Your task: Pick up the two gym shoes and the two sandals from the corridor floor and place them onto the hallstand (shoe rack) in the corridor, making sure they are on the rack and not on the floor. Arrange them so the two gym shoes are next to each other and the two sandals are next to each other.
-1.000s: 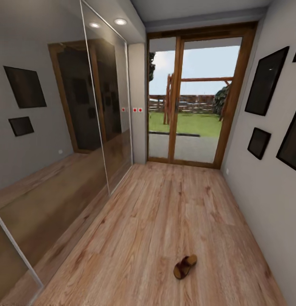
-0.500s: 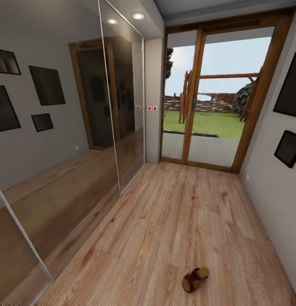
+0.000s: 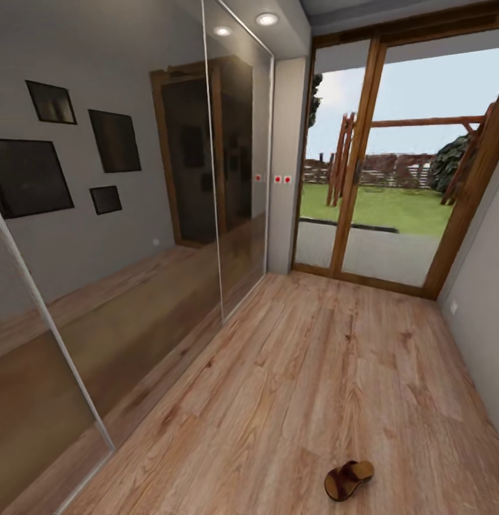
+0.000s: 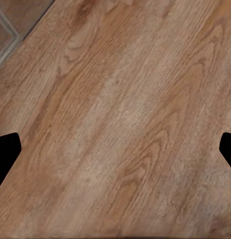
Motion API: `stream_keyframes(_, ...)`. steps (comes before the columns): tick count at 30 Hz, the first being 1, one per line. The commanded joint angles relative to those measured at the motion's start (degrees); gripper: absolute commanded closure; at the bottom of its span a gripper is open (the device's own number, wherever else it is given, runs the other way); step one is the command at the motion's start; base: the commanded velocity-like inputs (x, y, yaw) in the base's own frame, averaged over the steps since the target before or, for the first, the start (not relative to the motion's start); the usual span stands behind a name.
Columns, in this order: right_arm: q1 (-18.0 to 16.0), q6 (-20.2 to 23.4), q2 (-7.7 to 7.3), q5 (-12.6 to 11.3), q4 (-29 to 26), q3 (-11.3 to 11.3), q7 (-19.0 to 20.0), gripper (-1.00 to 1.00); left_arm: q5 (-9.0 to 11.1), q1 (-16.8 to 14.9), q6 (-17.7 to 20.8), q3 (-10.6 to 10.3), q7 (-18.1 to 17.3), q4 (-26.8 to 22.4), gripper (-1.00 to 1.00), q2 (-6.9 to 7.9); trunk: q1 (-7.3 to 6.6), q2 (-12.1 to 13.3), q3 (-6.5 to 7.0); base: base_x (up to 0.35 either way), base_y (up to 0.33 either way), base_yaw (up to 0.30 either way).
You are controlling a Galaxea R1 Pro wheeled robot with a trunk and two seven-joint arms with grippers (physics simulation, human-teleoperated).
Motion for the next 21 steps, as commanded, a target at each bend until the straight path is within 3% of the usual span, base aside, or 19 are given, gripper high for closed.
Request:
stream_keyframes(1,-0.02,-0.17,0.01,0.03,0.02,-0.06,-0.02,-1.0,0.13,-0.05,-0.18,0.11,-0.05,0.07,-1.0,-0.01,0.0,-0.03,-0.11,0.001,0.0,0.23)
stream_keyframes(21,-0.02,-0.17,0.1,0.08,0.02,0.03,-0.07,-1.0,0.13,-0.14,-0.21,0.11,-0.05,0.01,-1.0,-0.01,0.0,-0.03,-1.12,0.0,0.0,0.23)
